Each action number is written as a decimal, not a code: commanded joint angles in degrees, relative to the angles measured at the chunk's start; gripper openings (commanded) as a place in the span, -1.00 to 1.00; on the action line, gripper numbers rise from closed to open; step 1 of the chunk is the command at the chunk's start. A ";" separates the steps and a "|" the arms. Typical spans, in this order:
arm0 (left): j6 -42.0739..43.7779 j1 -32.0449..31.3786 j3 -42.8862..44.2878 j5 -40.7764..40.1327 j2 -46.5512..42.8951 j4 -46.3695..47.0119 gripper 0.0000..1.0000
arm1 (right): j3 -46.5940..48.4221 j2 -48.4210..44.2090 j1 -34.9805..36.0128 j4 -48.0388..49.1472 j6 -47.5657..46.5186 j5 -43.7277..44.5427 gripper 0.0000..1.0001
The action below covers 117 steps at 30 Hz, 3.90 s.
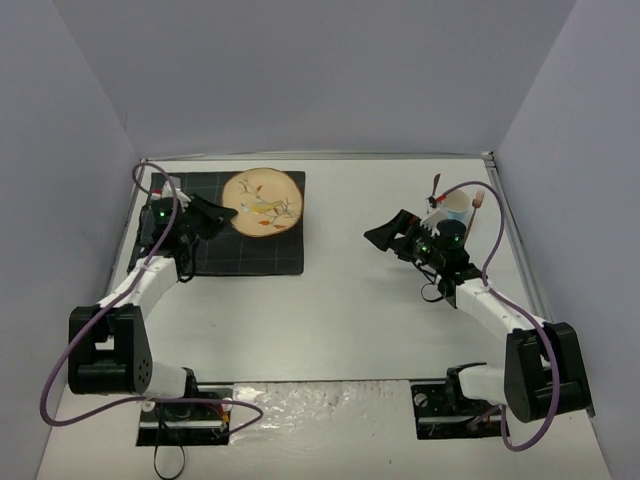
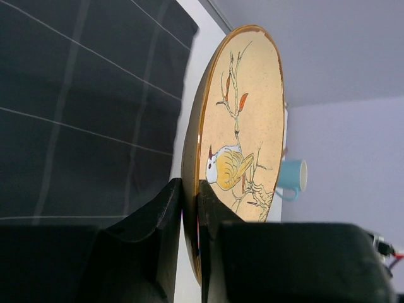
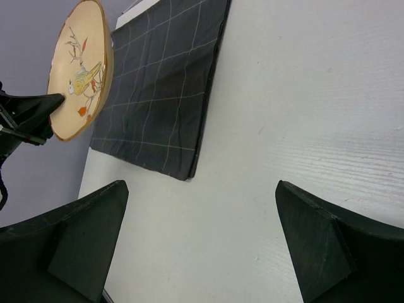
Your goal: Set the dinner table for one person
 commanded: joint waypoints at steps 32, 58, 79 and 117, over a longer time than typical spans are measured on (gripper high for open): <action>-5.94 18.70 2.42 8.58 22.81 38.86 -1.00 | 2.27 -3.38 -0.13 2.25 -5.88 -3.86 1.00; -4.94 19.47 0.23 8.76 24.51 38.71 -1.00 | 1.87 -3.07 -0.13 3.09 -5.92 -4.48 1.00; -4.88 20.61 -0.67 9.23 28.58 39.00 -0.82 | 0.96 -3.04 -0.13 3.32 -6.66 -4.33 1.00; 39.80 6.80 20.71 -22.55 -4.17 -46.99 0.94 | 18.74 -0.60 -0.95 -31.16 -19.72 51.52 1.00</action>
